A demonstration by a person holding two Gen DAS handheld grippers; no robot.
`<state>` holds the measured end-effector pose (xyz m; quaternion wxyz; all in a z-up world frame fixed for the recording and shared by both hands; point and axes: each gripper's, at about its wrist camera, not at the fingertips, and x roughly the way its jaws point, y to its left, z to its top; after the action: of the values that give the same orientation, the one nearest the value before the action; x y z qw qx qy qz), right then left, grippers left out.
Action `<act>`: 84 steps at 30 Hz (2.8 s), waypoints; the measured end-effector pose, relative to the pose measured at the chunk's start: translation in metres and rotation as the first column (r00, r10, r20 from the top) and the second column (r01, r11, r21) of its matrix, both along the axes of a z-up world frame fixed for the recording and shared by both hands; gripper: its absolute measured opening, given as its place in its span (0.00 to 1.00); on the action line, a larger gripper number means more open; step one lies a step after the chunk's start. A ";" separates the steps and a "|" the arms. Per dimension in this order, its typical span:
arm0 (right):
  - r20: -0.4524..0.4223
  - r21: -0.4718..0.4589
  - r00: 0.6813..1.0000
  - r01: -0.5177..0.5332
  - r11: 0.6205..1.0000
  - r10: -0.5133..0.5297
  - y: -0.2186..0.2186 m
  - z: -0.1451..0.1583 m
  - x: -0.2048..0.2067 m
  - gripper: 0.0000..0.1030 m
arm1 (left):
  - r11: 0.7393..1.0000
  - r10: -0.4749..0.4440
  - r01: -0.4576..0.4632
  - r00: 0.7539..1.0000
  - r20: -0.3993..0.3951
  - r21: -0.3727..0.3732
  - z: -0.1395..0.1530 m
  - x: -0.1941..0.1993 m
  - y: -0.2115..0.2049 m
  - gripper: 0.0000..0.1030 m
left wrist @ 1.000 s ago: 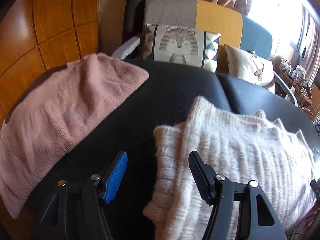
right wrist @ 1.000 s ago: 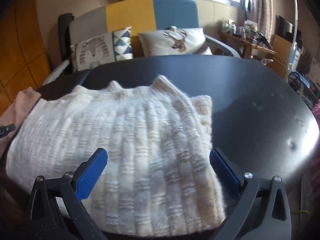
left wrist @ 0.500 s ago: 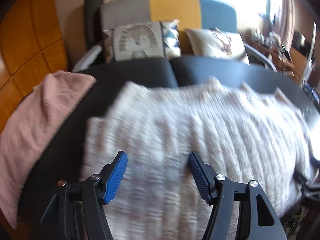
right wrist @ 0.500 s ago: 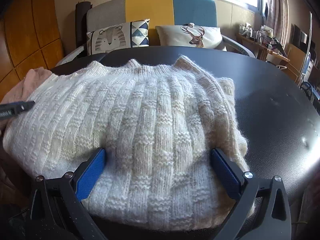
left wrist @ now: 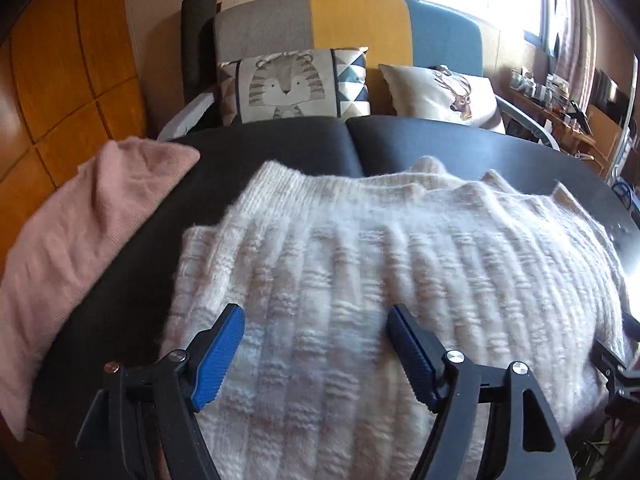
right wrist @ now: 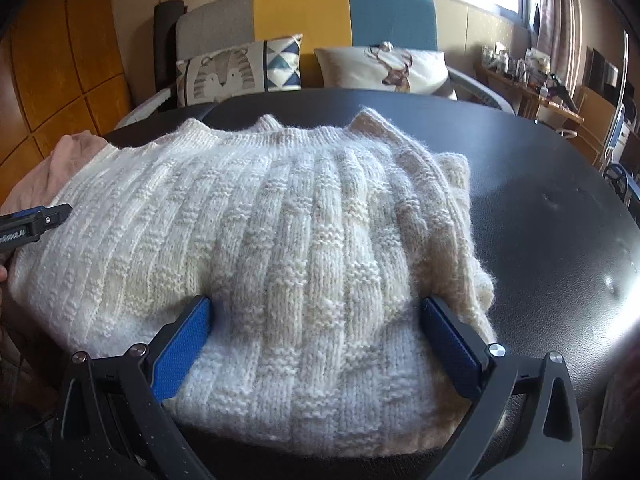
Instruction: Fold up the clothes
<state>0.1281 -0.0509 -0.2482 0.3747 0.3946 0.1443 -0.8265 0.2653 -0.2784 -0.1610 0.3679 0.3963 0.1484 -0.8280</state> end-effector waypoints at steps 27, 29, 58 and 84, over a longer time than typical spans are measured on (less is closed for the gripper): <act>0.061 0.026 0.997 0.055 0.998 -0.056 -0.002 0.001 -0.013 1.00 | 0.990 -0.141 0.141 0.987 0.072 0.006 -0.001 -0.038 0.052 0.76; 0.054 0.027 0.997 0.052 0.998 -0.053 -0.002 0.001 -0.012 1.00 | 0.990 -0.142 0.142 0.987 0.076 0.004 -0.001 -0.038 0.053 0.76; -0.001 0.050 0.995 0.099 0.994 -0.099 -0.002 -0.006 0.002 1.00 | 0.990 -0.095 0.099 0.994 -0.050 0.103 0.008 0.001 0.027 0.76; -0.012 0.039 0.995 0.098 0.994 -0.098 0.001 -0.007 0.005 1.00 | 0.990 -0.101 0.103 0.995 -0.019 0.095 -0.001 -0.003 0.031 0.76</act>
<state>0.1334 -0.0497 -0.2547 0.3252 0.4042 0.1429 -0.8428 0.2626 -0.2472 -0.1620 0.3046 0.4148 0.1699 -0.8404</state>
